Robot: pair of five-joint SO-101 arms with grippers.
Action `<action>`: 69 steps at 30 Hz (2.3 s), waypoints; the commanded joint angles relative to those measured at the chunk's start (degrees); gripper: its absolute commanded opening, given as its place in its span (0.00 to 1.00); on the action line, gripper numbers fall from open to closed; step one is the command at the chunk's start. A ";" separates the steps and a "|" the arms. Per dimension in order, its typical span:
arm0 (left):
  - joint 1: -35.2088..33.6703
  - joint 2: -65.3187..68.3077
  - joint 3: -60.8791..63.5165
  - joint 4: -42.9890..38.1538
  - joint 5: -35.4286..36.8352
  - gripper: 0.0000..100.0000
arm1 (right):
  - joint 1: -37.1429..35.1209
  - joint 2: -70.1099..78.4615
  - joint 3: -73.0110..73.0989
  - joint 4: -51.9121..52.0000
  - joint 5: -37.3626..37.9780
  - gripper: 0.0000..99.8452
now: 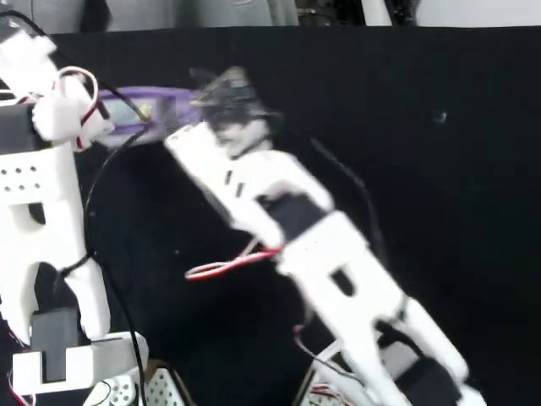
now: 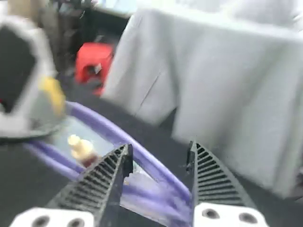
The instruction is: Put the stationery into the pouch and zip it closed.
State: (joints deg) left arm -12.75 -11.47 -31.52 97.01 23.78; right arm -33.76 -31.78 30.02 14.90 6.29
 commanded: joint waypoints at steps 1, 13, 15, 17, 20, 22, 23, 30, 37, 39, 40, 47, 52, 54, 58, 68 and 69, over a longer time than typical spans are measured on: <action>1.10 -0.79 -8.13 0.26 1.85 0.03 | 5.54 -12.44 -2.77 2.11 0.44 0.18; 12.62 11.87 -4.26 2.73 -1.05 0.03 | 8.62 -18.86 -4.35 5.19 0.79 0.18; 9.89 10.37 -11.65 3.96 -1.05 0.03 | 10.11 -17.89 -6.46 6.95 0.79 0.18; 5.85 8.70 -14.46 3.87 -0.53 0.03 | 11.60 -16.84 -9.45 9.93 0.44 0.18; 3.65 9.14 -9.98 3.60 0.00 0.03 | 11.96 -14.55 -13.58 14.33 0.44 0.18; 3.74 11.25 -4.00 2.02 -0.26 0.03 | 11.78 -12.79 -15.78 16.44 0.44 0.18; 3.74 12.22 -1.63 1.05 -0.26 0.03 | 11.69 -11.91 -16.75 17.14 0.44 0.18; 1.89 15.74 9.63 -7.91 0.09 0.03 | 9.05 -6.46 -17.98 19.96 -4.84 0.18; 1.71 15.65 9.89 -9.41 0.18 0.03 | 4.48 -4.09 -2.86 5.71 -17.67 0.18; 1.63 15.65 9.89 -9.41 0.18 0.03 | 3.60 -4.79 3.47 -2.64 -17.76 0.18; 1.54 15.65 9.89 -9.41 0.18 0.03 | 3.08 -5.23 6.73 -6.95 -17.76 0.18; 1.63 15.65 9.89 -9.41 0.18 0.03 | -0.53 -5.58 20.00 -25.32 -17.76 0.18; 1.63 15.65 9.98 -9.32 0.18 0.03 | -0.44 -4.35 19.65 -26.90 -17.76 0.18; 1.71 15.65 9.98 -9.32 0.18 0.03 | -0.44 -1.98 18.33 -26.90 -18.02 0.18; 1.63 16.00 9.98 -9.41 0.18 0.03 | -0.35 3.21 14.73 -26.90 -18.11 0.18; 0.13 16.09 10.42 -10.02 -0.09 0.03 | 0.70 8.92 9.45 -26.90 -17.67 0.18; 0.13 16.18 10.42 -9.93 -0.18 0.03 | 0.79 9.10 9.10 -26.90 -17.67 0.18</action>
State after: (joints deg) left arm -11.34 2.68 -22.64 88.31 23.52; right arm -33.41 -22.81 43.21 -10.68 -11.03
